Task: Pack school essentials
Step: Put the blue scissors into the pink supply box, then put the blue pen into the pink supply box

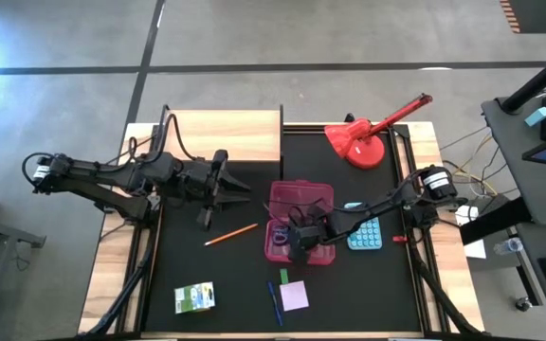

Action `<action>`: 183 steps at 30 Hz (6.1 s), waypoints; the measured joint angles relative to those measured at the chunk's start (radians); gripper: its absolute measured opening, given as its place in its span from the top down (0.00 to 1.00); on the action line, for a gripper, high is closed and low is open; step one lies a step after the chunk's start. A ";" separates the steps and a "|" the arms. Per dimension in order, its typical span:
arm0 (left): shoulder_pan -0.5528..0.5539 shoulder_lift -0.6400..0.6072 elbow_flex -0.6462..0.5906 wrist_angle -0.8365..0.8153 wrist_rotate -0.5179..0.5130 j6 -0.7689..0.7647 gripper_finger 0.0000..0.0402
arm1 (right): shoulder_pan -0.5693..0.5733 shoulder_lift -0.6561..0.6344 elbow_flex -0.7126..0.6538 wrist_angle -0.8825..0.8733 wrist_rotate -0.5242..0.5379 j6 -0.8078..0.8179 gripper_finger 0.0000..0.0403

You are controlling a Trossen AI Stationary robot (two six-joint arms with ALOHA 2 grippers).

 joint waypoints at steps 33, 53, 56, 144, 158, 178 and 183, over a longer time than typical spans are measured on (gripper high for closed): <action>-0.102 0.183 -0.001 -0.707 0.055 -0.678 0.74 | 0.190 -0.309 0.000 -0.010 0.000 0.064 0.55; -0.245 0.263 -0.001 -0.823 0.050 -0.817 0.74 | 0.282 -0.119 0.037 0.183 0.070 0.632 0.55; -0.269 0.244 -0.001 -0.838 0.049 -0.800 0.74 | 0.288 -0.050 0.130 0.128 0.069 0.659 0.55; -0.469 0.053 -0.001 -0.827 -0.130 -0.663 0.74 | 0.211 0.434 1.189 -1.049 0.062 0.347 0.93; -0.468 0.053 -0.001 -0.797 -0.302 -0.795 0.74 | 0.131 0.523 1.187 -1.143 0.056 -0.116 0.93; -0.468 0.053 -0.001 -0.692 -0.347 -0.817 0.74 | 0.108 0.507 0.879 -0.961 -0.001 -0.247 0.93; -0.469 0.053 -0.001 -0.692 -0.351 -0.820 0.74 | 0.101 0.458 0.764 -0.829 -0.025 -0.233 0.93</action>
